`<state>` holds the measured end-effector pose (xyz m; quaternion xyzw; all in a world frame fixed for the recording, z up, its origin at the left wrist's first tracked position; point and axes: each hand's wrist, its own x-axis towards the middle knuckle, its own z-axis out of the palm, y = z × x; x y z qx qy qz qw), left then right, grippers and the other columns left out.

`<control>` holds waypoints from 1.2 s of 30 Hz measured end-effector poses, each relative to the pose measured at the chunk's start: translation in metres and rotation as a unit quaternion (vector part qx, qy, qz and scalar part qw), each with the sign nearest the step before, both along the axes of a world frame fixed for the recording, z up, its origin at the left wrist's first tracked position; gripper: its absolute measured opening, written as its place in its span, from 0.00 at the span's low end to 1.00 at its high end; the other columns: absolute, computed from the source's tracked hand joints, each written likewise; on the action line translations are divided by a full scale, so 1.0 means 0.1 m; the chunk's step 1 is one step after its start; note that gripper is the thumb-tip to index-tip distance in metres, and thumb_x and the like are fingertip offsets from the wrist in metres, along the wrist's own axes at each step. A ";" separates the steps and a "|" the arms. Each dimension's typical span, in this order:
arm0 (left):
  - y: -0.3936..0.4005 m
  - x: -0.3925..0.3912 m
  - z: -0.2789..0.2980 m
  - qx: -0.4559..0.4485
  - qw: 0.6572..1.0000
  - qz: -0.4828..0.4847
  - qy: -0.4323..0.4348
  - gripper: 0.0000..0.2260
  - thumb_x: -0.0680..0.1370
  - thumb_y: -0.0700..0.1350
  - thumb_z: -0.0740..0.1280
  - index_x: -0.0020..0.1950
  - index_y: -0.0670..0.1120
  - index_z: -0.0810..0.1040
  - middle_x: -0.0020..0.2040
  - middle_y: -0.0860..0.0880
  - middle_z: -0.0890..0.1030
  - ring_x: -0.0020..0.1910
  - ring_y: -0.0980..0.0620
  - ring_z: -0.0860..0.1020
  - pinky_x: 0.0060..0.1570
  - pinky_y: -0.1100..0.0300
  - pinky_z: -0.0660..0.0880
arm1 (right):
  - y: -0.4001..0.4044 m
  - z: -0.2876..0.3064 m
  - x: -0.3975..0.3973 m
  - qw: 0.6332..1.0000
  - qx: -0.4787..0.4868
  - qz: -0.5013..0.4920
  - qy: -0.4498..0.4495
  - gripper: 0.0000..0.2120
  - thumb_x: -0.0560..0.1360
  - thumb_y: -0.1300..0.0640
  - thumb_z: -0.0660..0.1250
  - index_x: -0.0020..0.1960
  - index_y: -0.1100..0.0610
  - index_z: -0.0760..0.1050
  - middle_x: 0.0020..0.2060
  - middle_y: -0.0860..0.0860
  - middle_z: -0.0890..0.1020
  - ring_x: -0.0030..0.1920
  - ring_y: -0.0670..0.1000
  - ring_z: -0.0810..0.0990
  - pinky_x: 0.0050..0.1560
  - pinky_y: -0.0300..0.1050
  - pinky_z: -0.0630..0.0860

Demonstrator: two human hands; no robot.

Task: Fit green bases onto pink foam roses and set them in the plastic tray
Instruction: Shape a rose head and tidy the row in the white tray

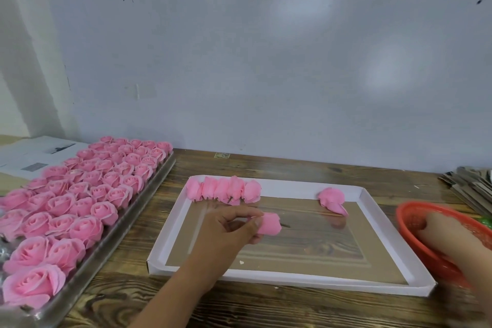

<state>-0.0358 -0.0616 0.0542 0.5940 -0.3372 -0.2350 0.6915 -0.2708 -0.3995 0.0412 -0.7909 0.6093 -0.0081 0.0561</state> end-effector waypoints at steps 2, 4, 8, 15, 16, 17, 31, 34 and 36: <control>0.00 0.00 0.00 0.000 1.000 -0.001 0.001 0.08 0.76 0.34 0.71 0.48 0.45 0.87 0.45 0.48 0.87 0.42 0.50 0.86 0.41 0.63 0.81 | 0.02 0.08 0.04 1.000 0.012 0.014 -0.014 0.10 0.79 0.60 0.62 0.40 0.57 0.78 0.35 0.52 0.82 0.37 0.50 0.80 0.32 0.41 0.72; 0.00 0.00 0.00 -0.002 1.000 0.000 0.004 0.08 0.76 0.34 0.71 0.48 0.45 0.86 0.44 0.48 0.87 0.41 0.51 0.85 0.40 0.64 0.81 | 0.01 0.14 0.04 0.999 0.012 0.012 -0.041 0.10 0.78 0.61 0.62 0.39 0.60 0.77 0.35 0.55 0.81 0.37 0.53 0.80 0.33 0.44 0.71; 0.01 0.01 0.00 -0.007 1.000 -0.006 0.013 0.08 0.76 0.34 0.71 0.47 0.46 0.87 0.44 0.48 0.88 0.40 0.51 0.85 0.40 0.64 0.81 | 0.04 0.23 0.01 0.995 0.028 0.006 -0.092 0.13 0.77 0.54 0.68 0.37 0.61 0.77 0.37 0.60 0.82 0.39 0.56 0.80 0.39 0.46 0.73; 0.00 0.01 -0.02 -0.007 1.000 -0.014 0.016 0.09 0.76 0.35 0.72 0.47 0.47 0.87 0.45 0.47 0.88 0.41 0.51 0.85 0.42 0.62 0.82 | 0.04 0.28 -0.04 0.988 0.061 -0.024 -0.139 0.18 0.77 0.60 0.66 0.29 0.59 0.70 0.26 0.56 0.74 0.29 0.52 0.72 0.29 0.41 0.65; 0.00 0.01 -0.02 -0.007 1.000 -0.014 0.016 0.08 0.76 0.35 0.72 0.47 0.47 0.87 0.44 0.47 0.88 0.41 0.51 0.85 0.41 0.63 0.81 | 0.05 0.28 -0.05 0.988 0.072 -0.022 -0.133 0.18 0.78 0.60 0.65 0.30 0.59 0.70 0.26 0.55 0.74 0.28 0.51 0.71 0.29 0.41 0.65; 0.00 0.01 -0.02 -0.007 1.000 -0.014 0.016 0.08 0.77 0.34 0.71 0.48 0.46 0.87 0.44 0.47 0.88 0.40 0.52 0.85 0.41 0.63 0.81 | 0.05 0.28 -0.06 0.989 0.079 -0.020 -0.126 0.17 0.79 0.61 0.63 0.31 0.59 0.71 0.28 0.56 0.75 0.29 0.51 0.72 0.29 0.41 0.66; -0.01 0.02 -0.04 -0.011 1.000 -0.016 0.021 0.08 0.76 0.35 0.72 0.47 0.47 0.87 0.45 0.47 0.87 0.43 0.50 0.86 0.42 0.62 0.82 | 0.09 0.23 -0.18 0.958 0.029 -0.099 -0.266 0.08 0.71 0.70 0.62 0.36 0.66 0.78 0.24 0.63 0.80 0.25 0.60 0.79 0.33 0.50 0.77; 0.00 0.02 -0.03 -0.013 0.999 -0.017 0.023 0.09 0.76 0.35 0.72 0.47 0.48 0.88 0.46 0.47 0.87 0.43 0.49 0.86 0.42 0.61 0.82 | 0.09 0.22 -0.26 0.954 0.020 -0.110 -0.279 0.09 0.73 0.67 0.64 0.38 0.57 0.79 0.24 0.62 0.81 0.27 0.65 0.82 0.37 0.63 0.82; 0.00 0.02 -0.03 -0.013 0.999 -0.018 0.025 0.09 0.76 0.35 0.72 0.47 0.48 0.88 0.46 0.47 0.87 0.43 0.50 0.86 0.42 0.62 0.82 | 0.16 0.25 -0.26 0.939 0.029 -0.106 -0.327 0.08 0.76 0.65 0.64 0.43 0.56 0.80 0.27 0.60 0.83 0.29 0.65 0.83 0.33 0.65 0.81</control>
